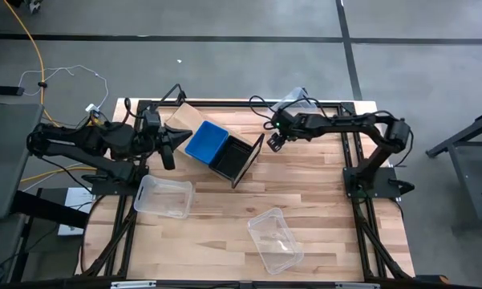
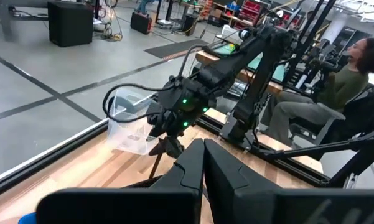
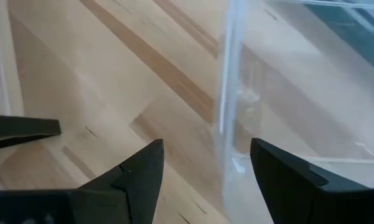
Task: Stack baskets on shelf by color
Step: Put the top transparent bin on the shelf
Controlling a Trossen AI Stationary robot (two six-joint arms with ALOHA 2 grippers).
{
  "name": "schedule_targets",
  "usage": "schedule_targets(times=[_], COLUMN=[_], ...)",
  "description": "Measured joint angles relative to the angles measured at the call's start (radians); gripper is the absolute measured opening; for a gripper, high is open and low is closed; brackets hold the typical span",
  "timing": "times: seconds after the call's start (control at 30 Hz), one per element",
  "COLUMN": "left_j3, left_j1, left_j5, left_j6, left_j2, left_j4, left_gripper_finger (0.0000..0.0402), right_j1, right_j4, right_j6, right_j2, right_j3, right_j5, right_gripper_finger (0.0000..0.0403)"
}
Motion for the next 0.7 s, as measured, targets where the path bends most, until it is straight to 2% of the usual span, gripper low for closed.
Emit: schedule_targets(times=[0.1,0.17,0.3,0.33,0.5,0.6,0.7], left_j3=[0.000,0.000,0.000,0.000,0.000,0.000,0.000], left_j1=[0.000,0.000,0.000,0.000,0.001,0.002,0.002], left_j5=[0.000,0.000,0.000,0.000,0.002,-0.033,-0.084], left_j6=[0.000,0.000,0.028,0.040,0.129,0.165,0.203], left_j2=[0.004,0.006,0.003,0.002,-0.031,-0.062,-0.089], left_j4=[0.002,-0.001,0.000,0.000,0.001,0.008,0.036], left_gripper_finger=[0.0000,0.0000,0.0000,0.0000,0.0000,0.0000,0.0000], right_j1=[0.000,0.000,0.000,0.000,0.008,0.035,0.080], right_j4=[-0.003,-0.008,-0.063,-0.073,-0.159,-0.156,-0.154], right_j6=[0.003,0.003,-0.004,-0.013,-0.031,-0.058,-0.081], right_j2=[0.007,0.006,-0.032,-0.050,-0.169,-0.224,-0.224], right_j3=[0.000,0.000,0.005,0.010,0.095,0.204,0.345], right_j5=[0.004,0.013,0.027,0.027,0.081,0.126,0.138], right_gripper_finger=[0.0202,0.0166,0.0037,0.0019,0.0006,0.0005,0.0002])
